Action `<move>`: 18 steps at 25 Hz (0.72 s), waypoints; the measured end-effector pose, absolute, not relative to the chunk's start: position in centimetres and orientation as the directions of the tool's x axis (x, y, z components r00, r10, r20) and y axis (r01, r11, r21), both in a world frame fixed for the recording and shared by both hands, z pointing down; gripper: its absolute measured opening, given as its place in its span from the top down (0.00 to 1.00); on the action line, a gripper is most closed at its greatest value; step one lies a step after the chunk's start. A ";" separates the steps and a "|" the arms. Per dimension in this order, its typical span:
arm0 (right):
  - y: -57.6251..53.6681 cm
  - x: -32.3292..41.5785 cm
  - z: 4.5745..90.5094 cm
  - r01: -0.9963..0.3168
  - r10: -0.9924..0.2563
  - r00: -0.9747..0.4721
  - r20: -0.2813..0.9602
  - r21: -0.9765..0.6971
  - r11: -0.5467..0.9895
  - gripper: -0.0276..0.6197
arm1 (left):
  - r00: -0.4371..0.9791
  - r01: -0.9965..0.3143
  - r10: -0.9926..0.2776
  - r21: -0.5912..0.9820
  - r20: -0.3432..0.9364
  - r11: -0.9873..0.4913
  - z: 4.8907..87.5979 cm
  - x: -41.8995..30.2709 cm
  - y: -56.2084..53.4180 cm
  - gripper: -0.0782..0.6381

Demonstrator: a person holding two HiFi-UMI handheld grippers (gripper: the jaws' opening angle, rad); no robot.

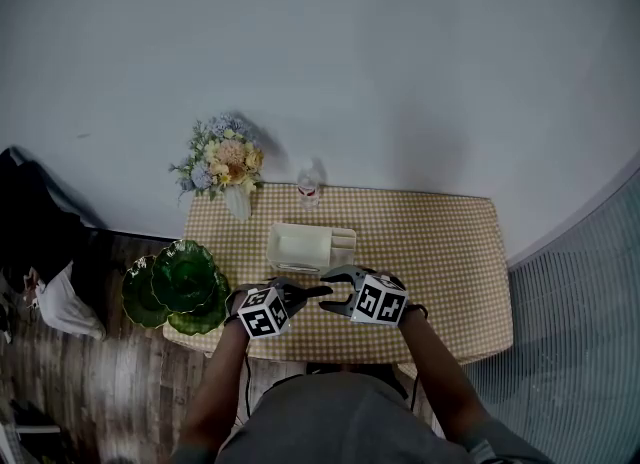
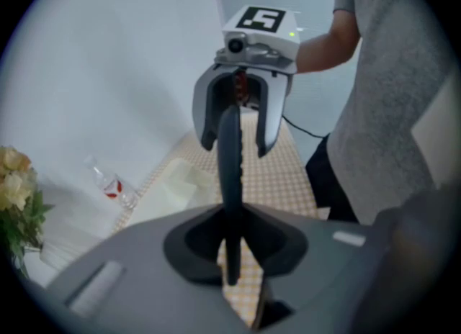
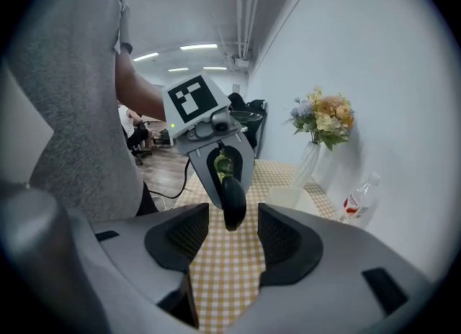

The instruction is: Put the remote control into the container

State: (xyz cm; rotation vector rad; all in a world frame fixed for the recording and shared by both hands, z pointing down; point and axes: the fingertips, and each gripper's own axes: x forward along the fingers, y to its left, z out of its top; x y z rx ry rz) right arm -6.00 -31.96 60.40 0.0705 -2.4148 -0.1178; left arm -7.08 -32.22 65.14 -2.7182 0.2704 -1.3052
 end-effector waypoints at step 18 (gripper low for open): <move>-32.0 -7.0 61.1 0.000 -0.089 -0.743 0.664 0.132 0.991 0.79 | 0.591 -0.054 -0.181 -0.185 0.786 -0.981 65.3 -6.4 -32.0 0.81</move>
